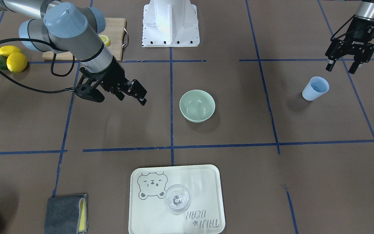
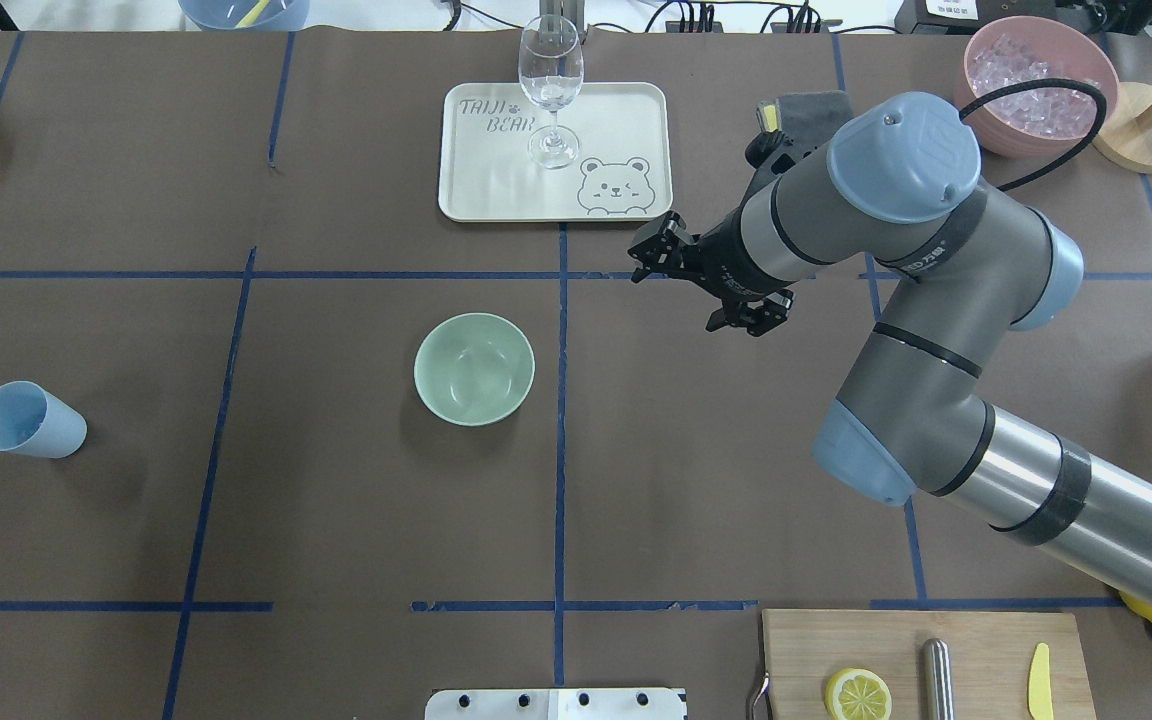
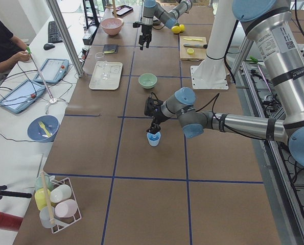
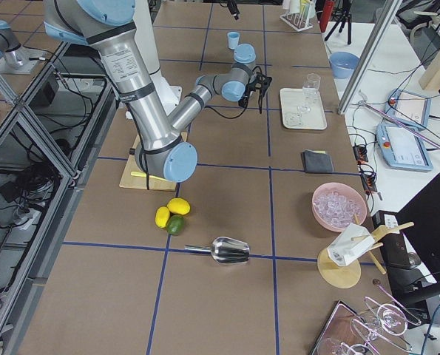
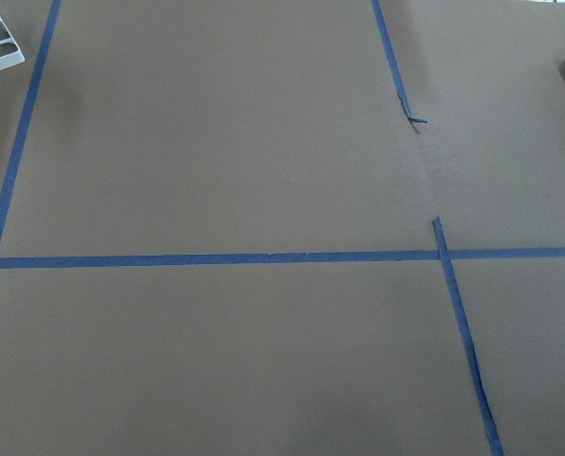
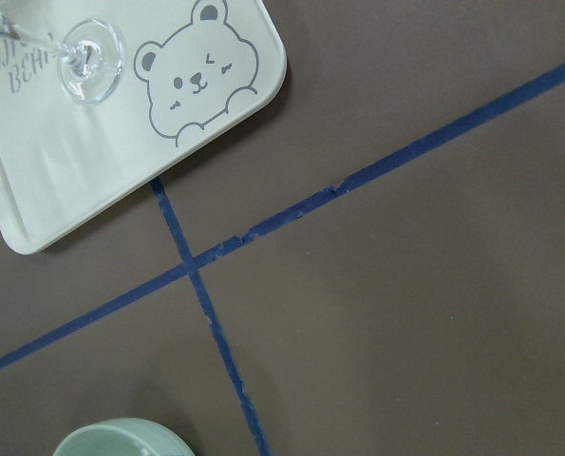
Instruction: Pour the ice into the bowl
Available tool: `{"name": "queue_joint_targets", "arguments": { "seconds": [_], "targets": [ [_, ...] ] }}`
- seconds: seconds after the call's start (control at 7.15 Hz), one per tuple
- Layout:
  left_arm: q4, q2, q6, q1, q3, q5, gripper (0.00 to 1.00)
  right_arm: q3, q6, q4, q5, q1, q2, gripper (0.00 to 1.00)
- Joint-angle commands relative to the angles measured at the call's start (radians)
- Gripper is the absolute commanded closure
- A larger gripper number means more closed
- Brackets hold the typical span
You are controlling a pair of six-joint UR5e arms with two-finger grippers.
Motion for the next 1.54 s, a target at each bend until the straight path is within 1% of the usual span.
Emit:
{"name": "queue_joint_targets", "arguments": {
  "seconds": [0.0,0.14,0.28,0.42,0.56,0.84,0.98,1.12,1.26,1.4],
  "targets": [
    [-0.045,0.080,-0.202,0.289,-0.007,0.423,0.00,0.010,-0.007,0.001,-0.003,0.003,-0.010,0.00],
    [-0.035,0.111,-0.317,0.435,-0.003,0.607,0.00,0.010,-0.007,0.001,-0.005,0.003,-0.010,0.00],
    [0.064,0.114,-0.405,0.534,-0.001,0.740,0.00,0.009,-0.007,0.001,-0.005,0.003,-0.015,0.00],
    [0.133,0.113,-0.516,0.644,0.003,0.835,0.00,0.009,-0.007,0.001,-0.007,0.003,-0.019,0.00],
    [0.152,0.114,-0.577,0.709,0.044,0.929,0.00,0.007,-0.008,0.001,-0.008,0.005,-0.019,0.00],
    [0.154,0.108,-0.606,0.780,0.089,1.049,0.00,0.009,-0.007,0.001,-0.010,0.003,-0.019,0.00],
    [0.152,0.062,-0.606,0.803,0.170,1.139,0.00,0.007,-0.007,0.001,-0.010,0.003,-0.021,0.00],
    [0.146,0.018,-0.608,0.806,0.228,1.161,0.00,0.007,-0.007,0.001,-0.010,0.003,-0.021,0.00],
    [0.142,0.008,-0.606,0.808,0.231,1.167,0.01,0.007,-0.007,0.001,-0.011,0.003,-0.021,0.00],
    [0.149,0.007,-0.600,0.814,0.253,1.211,0.00,0.007,-0.007,0.001,-0.013,0.005,-0.022,0.00]
  ]
}}
